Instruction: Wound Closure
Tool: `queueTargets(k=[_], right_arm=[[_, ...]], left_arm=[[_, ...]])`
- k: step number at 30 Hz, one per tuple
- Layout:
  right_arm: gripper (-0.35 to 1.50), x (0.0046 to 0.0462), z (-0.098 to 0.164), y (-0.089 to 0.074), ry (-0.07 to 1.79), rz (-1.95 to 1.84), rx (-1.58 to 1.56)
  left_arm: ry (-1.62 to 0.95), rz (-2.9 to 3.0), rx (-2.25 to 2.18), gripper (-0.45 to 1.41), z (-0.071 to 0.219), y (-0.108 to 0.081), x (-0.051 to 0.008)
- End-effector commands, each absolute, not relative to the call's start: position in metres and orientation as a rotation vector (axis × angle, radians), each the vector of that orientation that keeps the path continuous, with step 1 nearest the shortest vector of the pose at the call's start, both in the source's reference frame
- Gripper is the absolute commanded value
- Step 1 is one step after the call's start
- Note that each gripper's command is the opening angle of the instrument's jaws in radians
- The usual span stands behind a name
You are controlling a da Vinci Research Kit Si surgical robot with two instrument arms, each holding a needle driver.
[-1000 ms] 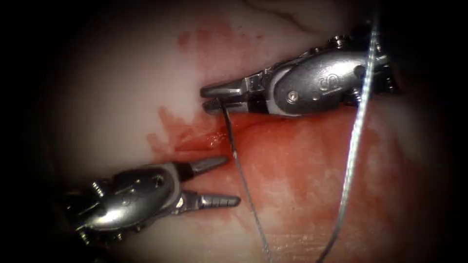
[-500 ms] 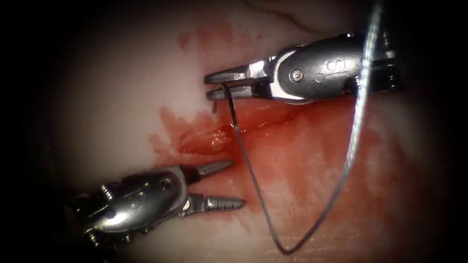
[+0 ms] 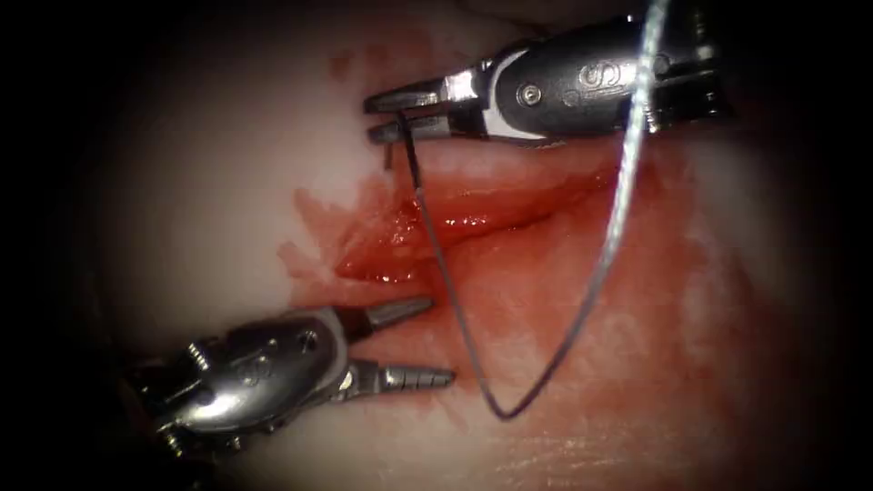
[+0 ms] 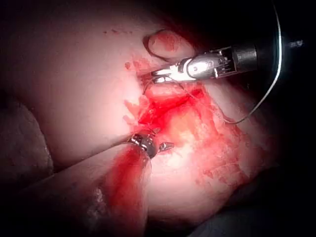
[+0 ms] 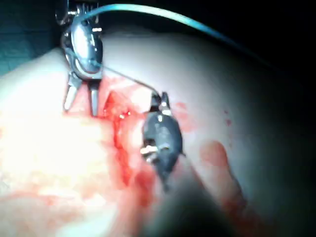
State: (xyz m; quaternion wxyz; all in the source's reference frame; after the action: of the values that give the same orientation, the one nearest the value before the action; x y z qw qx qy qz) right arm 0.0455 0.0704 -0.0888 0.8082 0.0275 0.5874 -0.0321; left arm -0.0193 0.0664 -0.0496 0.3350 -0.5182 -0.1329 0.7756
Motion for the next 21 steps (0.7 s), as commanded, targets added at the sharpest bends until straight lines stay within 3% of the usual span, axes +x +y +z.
queueTargets(k=[1,21], right_arm=[[-0.35,0.0466,-0.0884,0.0711,1.258,-0.055,0.07],[-0.35,0.0484,-0.0879,0.0732,1.218,0.057,0.237]], left_arm=[[-0.346,2.024,-1.353,0.58,-0.0492,0.0667,-0.0199],[-0.345,2.025,-1.353,0.58,-0.0492,0.0667,-0.02]])
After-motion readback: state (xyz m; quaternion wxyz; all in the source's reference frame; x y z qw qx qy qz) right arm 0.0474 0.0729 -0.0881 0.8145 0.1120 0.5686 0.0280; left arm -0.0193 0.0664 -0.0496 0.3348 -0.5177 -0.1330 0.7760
